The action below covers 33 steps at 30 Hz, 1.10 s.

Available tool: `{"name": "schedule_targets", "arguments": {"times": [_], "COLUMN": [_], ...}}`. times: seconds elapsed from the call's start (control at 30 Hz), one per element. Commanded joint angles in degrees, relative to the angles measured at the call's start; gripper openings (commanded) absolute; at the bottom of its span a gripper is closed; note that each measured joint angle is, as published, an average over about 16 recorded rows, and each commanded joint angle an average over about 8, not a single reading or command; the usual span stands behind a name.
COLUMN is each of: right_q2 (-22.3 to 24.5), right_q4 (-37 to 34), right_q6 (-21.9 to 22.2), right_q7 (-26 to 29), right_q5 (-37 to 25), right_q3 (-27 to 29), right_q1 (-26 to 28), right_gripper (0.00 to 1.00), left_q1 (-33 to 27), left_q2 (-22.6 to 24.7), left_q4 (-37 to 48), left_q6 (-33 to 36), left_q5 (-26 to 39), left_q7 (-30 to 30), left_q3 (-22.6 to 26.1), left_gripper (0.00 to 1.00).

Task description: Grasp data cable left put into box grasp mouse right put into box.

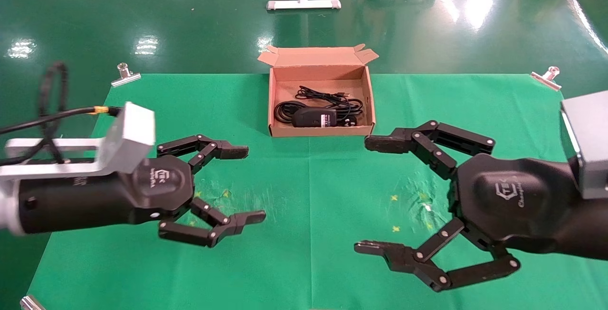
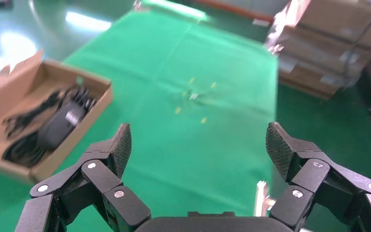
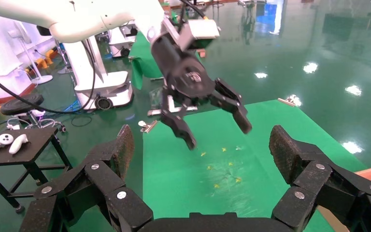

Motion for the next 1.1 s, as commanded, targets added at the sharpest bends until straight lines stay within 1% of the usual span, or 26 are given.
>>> {"name": "schedule_targets", "arguments": {"times": [0.03,0.3,0.5,0.63,1.1], "right_q2": [0.00,0.02,0.05,0.06,0.03], "right_q4": [0.00,0.00,0.00,-0.01,-0.02], "right_q6": [0.00,0.02,0.01,0.01,0.04], "right_q7": [0.00,-0.02,-0.03,-0.03,-0.03], "right_q5": [0.01,0.03,0.08,0.09,0.05], "right_q3": [-0.01,-0.04,-0.04,-0.04,-0.05], "right_q1": [0.00,0.01,-0.02,-0.04,0.00], "right_gripper": [1.00,1.00,1.00,1.00,1.00], "left_q1": [1.19,5.92,8.31,8.82,8.03], "left_q2": [-0.38,-1.89,-2.64,-2.81,-2.57], "left_q4": [0.00,-0.02,-0.03,-0.03,-0.02], "left_q6": [1.16,5.77,8.08,8.57,7.80], "left_q5": [-2.48,-12.31,-17.35,-18.47,-16.71], "left_q7": [1.37,6.79,9.28,9.60,8.98], "left_q3": [-1.47,-7.29,-10.24,-10.87,-9.87], "left_gripper": [1.00,1.00,1.00,1.00,1.00]}}
